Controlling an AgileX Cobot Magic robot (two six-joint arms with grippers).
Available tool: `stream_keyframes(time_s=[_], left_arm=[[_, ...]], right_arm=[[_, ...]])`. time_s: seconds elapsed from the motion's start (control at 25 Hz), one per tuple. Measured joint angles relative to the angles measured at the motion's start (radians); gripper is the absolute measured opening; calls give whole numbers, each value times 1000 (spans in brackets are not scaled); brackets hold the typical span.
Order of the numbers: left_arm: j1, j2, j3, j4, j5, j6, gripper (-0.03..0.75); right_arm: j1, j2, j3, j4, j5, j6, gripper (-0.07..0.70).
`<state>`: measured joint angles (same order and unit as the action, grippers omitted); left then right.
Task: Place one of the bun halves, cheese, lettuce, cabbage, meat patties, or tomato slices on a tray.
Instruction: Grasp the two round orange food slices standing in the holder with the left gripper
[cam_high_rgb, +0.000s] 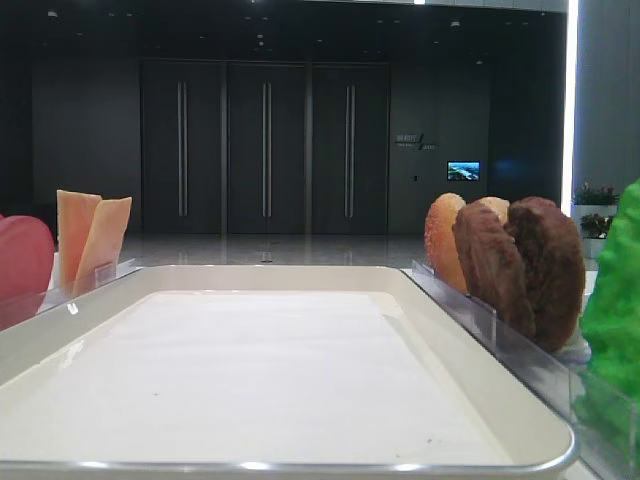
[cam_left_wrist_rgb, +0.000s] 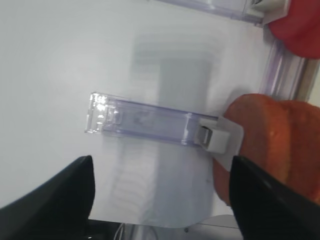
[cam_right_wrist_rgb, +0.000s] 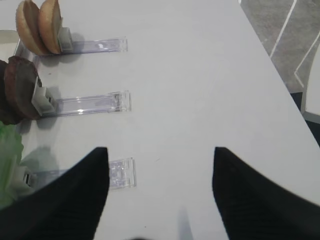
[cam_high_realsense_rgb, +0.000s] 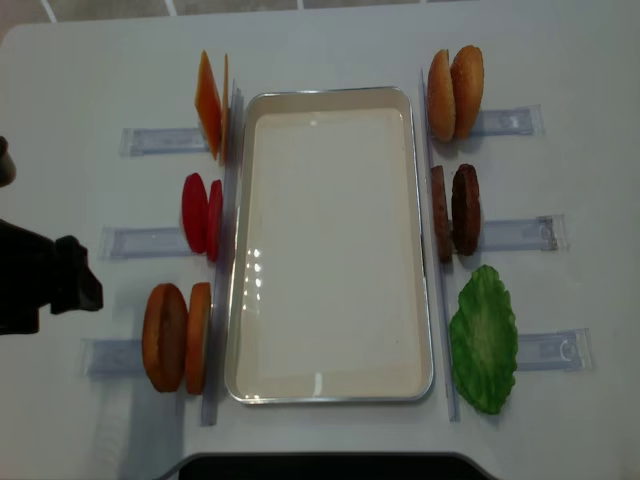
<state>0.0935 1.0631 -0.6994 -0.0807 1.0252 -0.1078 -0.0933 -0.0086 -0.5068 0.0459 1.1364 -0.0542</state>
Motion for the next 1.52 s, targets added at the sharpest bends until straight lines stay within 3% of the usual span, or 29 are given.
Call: stream_keyframes(time_s=[0.16,0.24,0.52,0.8,0.96,1.52], left_arm=[[-14,0,-14,-84,-3,-13,634],[-69,0,-24,-78,-3,-59,634],[-427,63,-108,97,-4,-412,634],[-687,249,-200,168,-4,-655,634],[-733,318,-218,179,-20,-704,634],[-734,387,-218,205,-39,-712,632]], right_arm=[[0,0,0,0,0,0,429],[0,0,0,0,0,0,429],[0,0,0,0,0,0,429],[0,0,0,0,0,0,429],[0,0,0,0,0,0,429],[0,0,0,0,0,0,429]])
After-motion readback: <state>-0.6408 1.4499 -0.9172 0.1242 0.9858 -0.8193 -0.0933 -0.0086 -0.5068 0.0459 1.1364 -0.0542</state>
